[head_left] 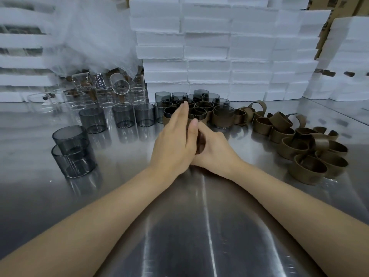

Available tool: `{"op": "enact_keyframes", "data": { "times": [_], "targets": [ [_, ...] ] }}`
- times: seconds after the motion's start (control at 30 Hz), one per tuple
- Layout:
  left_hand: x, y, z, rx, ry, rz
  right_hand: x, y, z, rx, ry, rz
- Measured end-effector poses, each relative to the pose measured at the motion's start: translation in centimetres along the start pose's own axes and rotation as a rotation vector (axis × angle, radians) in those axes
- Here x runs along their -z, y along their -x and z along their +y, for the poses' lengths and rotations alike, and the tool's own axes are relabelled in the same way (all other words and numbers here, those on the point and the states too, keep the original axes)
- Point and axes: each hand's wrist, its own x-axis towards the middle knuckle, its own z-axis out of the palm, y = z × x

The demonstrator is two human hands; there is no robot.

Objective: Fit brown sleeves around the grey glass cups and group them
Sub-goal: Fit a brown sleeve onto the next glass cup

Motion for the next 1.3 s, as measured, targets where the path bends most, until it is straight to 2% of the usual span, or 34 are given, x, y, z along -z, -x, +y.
{"op": "enact_keyframes", "data": {
  "times": [0.1, 0.27, 0.37, 0.53, 0.7, 0.8, 1.03, 1.3],
  "targets": [
    [0.3, -0.3, -0.3, 0.166, 0.24, -0.006, 0.0, 0.2, -0.4, 0.005, -0.028, -0.002],
    [1.0, -1.9, -0.1, 0.626, 0.838, -0.073, 0.1, 0.4, -0.6, -0.05, -0.212, -0.026],
    [1.1, -2.0, -0.2, 0.745, 1.057, -0.186, 0.4, 0.4, -0.6, -0.063, -0.333, -0.037],
    [-0.1, -1.8, -0.9, 0.633, 0.954, -0.257, 0.5, 0.0, -0.4, -0.134, -0.527, -0.03],
    [-1.0, -0.9, -1.4, 0.383, 0.831, -0.355, 0.7, -0.2, 0.2, -0.091, -0.45, 0.091],
    [-1.2, -0.7, -1.5, 0.325, 0.77, -0.373, 0.6, -0.2, 0.5, -0.056, -0.372, 0.09],
    [-1.6, -0.7, -1.7, 0.273, 0.775, -0.41, 1.0, -0.6, 0.5, -0.172, -0.11, 0.125],
    [-1.2, -0.9, -1.6, 0.36, 0.814, -0.376, 1.6, -0.8, -0.4, -0.241, 0.124, 0.135]
  ]
}}
